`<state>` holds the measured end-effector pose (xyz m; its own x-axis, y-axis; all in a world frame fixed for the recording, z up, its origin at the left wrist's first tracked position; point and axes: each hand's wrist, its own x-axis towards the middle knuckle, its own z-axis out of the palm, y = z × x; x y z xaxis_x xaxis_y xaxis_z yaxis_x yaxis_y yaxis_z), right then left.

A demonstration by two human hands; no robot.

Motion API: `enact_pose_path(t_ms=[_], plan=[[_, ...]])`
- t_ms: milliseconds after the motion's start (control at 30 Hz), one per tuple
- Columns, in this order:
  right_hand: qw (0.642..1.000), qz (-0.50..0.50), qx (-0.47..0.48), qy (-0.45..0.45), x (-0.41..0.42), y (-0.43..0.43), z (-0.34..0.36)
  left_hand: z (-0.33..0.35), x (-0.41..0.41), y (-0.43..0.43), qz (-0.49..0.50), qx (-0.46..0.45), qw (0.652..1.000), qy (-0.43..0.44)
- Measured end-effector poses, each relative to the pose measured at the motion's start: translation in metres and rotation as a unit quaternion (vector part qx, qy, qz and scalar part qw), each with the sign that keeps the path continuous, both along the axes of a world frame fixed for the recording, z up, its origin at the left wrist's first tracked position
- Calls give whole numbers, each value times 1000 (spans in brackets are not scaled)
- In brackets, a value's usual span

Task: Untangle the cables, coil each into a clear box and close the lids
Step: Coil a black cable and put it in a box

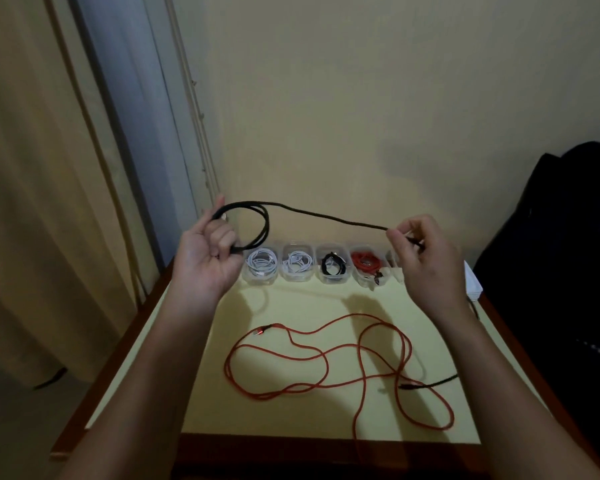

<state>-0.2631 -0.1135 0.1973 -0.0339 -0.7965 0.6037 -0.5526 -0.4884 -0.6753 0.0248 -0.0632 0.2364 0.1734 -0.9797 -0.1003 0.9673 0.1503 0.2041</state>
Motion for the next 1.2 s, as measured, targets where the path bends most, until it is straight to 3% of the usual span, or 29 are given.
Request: enact_pose_path(t_ms=[133,267,367,467,567,633,867,1000,1200], plan=[[994,-34,-48,91,-5,-1,-5,-1,-2,1,48,25,998,-11],[969,-6,-77,234,-2,-1,-15,-5,-12,-1,138,67,968,-200],[948,39,-97,302,9,9,-17,-8,-23,1,197,83,889,-406],[945,95,-90,301,26,20,-17,-13,-36,7,195,59,803,-559],[963,135,-84,217,38,29,-15,-21,-48,12,161,23,737,-656],[975,147,-82,145,44,33,-10,-25,-56,16,124,2,719,-684],[989,142,-26,30,54,38,-4,-33,-78,31,4,-18,773,-634],[992,121,21,-21,56,37,-6,-31,-82,34,-105,-29,874,-473],[975,158,150,-41,64,50,-10,-29,-86,35,-160,-46,932,-321]])
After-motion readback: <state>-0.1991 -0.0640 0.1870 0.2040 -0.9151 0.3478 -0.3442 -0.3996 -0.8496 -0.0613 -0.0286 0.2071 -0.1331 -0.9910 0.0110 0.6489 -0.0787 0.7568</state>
